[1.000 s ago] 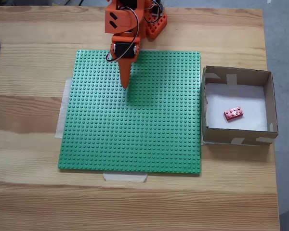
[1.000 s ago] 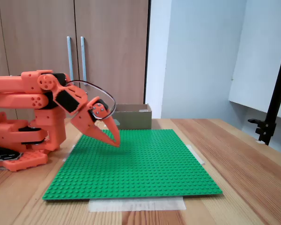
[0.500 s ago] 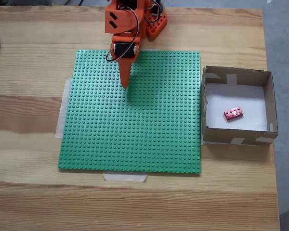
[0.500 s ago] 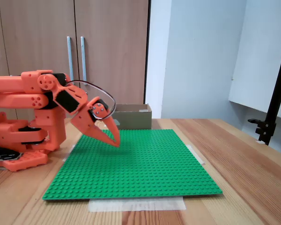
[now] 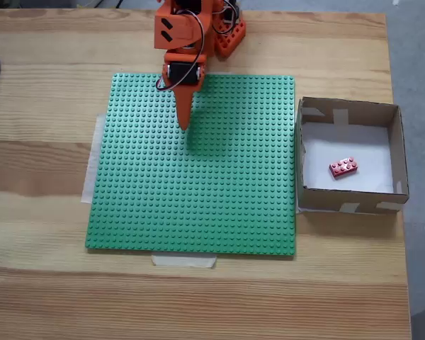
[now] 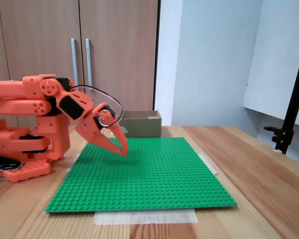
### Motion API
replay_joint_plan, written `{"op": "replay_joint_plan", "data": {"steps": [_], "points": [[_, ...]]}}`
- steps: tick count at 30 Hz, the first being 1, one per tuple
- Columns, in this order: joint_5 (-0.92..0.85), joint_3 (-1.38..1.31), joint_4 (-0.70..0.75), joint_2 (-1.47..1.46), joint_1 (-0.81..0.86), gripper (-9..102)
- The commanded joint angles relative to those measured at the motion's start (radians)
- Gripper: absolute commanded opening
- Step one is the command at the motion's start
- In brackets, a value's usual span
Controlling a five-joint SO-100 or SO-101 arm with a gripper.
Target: Pick the red lego block and put it in the box.
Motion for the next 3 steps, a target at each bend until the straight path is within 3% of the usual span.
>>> {"op": "replay_joint_plan", "data": {"steps": [1, 3], "points": [[0.005, 0.008, -0.006, 0.005, 0.0, -1], [0.005, 0.008, -0.006, 0.005, 0.0, -1]]}}
